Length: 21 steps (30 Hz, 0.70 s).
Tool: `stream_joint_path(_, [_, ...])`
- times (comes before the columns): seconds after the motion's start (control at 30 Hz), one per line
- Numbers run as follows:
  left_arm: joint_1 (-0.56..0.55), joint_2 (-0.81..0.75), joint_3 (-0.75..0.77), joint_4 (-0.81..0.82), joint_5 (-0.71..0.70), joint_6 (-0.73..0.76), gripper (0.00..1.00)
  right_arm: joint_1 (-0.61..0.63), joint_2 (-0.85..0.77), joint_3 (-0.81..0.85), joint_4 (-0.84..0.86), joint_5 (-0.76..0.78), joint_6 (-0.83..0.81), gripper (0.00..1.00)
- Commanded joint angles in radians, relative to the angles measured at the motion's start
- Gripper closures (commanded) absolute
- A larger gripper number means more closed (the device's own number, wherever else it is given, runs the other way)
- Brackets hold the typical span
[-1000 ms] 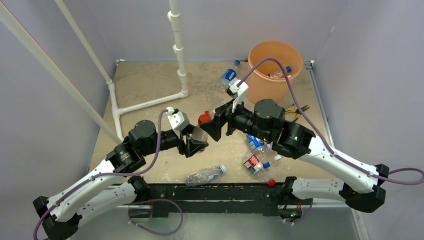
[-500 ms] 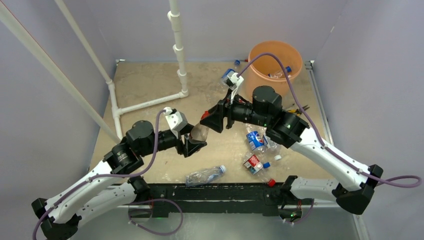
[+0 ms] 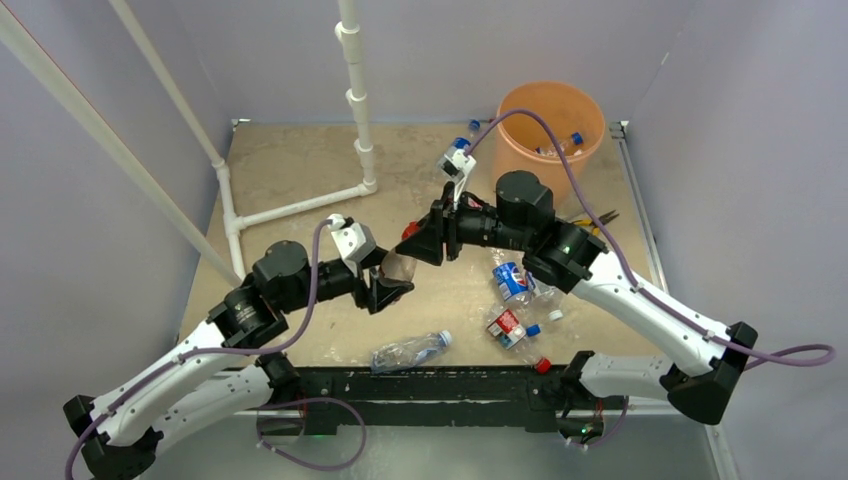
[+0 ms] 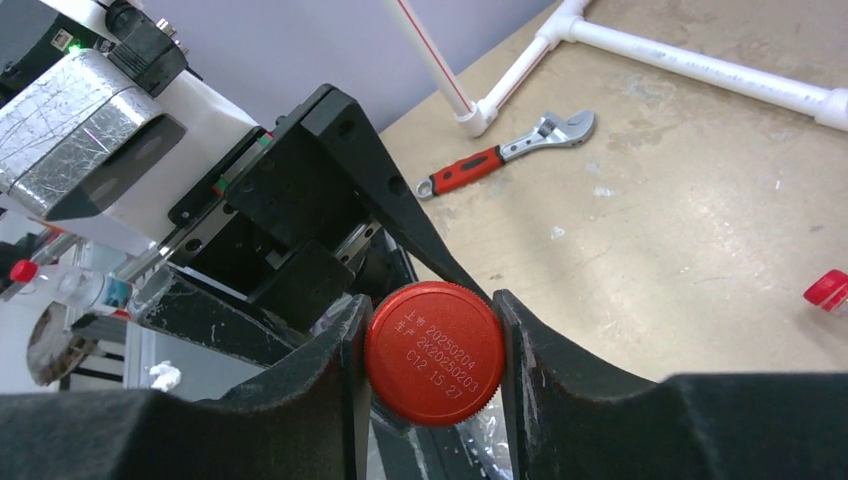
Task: Put the plastic bottles in the bin
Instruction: Pick up the plastic bottle at the center of the board.
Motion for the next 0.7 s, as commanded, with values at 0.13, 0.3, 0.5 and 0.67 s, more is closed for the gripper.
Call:
stream_joint_path(0.13, [-0.003,-0.053,0.05,-0.024,-0.346,-0.068,0.06,-0.002,-0.127,0.044,0.036,0.421,-0.075,1.0])
stream_joint_path(0.3, [-0.002,-0.193,-0.008,-0.013,-0.673,-0.084,0.01,-0.003,-0.132,0.14,0.047,0.913,-0.222,1.0])
stream_joint_path(0.5, [-0.003,-0.25,-0.007,-0.033,-0.786,-0.146,0.01,-0.178,0.014,0.253,0.214,1.232,-0.339,1.0])
stream_joint_path(0.67, [-0.003,-0.222,0.01,-0.066,-0.84,-0.246,0.08,-0.408,0.244,0.435,0.227,1.208,-0.334,1.0])
